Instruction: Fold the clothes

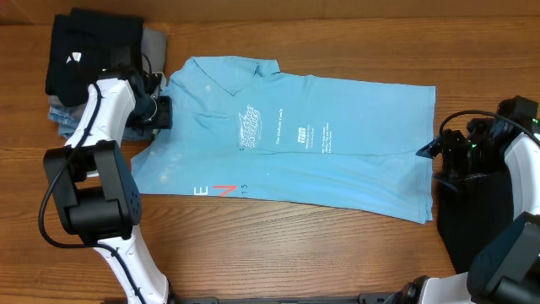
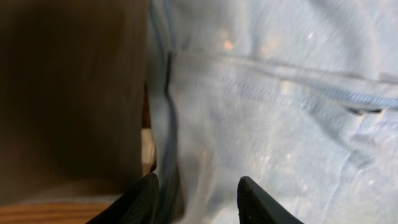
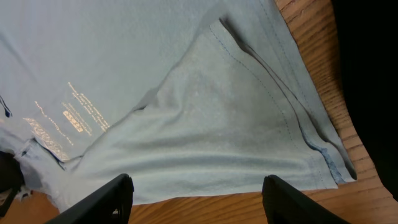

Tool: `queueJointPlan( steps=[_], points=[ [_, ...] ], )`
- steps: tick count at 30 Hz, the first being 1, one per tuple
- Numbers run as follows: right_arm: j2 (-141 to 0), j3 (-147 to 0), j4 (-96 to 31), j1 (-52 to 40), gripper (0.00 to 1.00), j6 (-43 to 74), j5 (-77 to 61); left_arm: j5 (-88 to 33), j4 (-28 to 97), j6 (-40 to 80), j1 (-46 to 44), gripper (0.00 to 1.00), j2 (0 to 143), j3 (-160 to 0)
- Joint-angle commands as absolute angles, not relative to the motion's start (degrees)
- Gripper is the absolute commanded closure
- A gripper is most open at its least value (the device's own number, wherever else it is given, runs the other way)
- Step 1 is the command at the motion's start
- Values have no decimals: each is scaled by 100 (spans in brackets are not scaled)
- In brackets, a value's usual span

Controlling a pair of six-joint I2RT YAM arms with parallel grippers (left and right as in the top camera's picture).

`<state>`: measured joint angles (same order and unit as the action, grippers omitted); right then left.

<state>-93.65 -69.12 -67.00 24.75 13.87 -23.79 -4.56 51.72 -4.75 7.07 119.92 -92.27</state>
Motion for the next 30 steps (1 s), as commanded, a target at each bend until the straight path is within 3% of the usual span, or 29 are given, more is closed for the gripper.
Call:
queueJointPlan(
  steps=[1,4,9,11,14,17,22,30],
  points=[
    [-9253,-7024,-6674,2482,30,1367,-2458,-541,4967,-628,644,58,11876,-9002],
    [-9253,-7024,-6652,2482,30,1369,-2458,-659,4788,-622,631,71,11876,-8886],
    [-9253,-7024,-6635,2482,30,1367,-2458,-729,4731,-624,631,81,11876,-8888],
    [-9253,-7024,-6635,2482,30,1367,-2458,-591,4722,-622,631,79,11876,-8888],
    [-9253,-7024,-6632,2482,30,1367,-2458,-464,4582,-569,631,62,11876,-8888],
    [-9253,-7024,-6628,2482,30,1369,-2458,-436,4344,-558,631,58,11876,-8886],
    [-9253,-7024,-6630,2482,30,1369,-2458,-427,4097,-558,631,57,11887,-8886],
    [-9253,-7024,-6624,2482,30,1369,-2458,-464,4147,-556,628,66,12151,-8886]
  ],
)
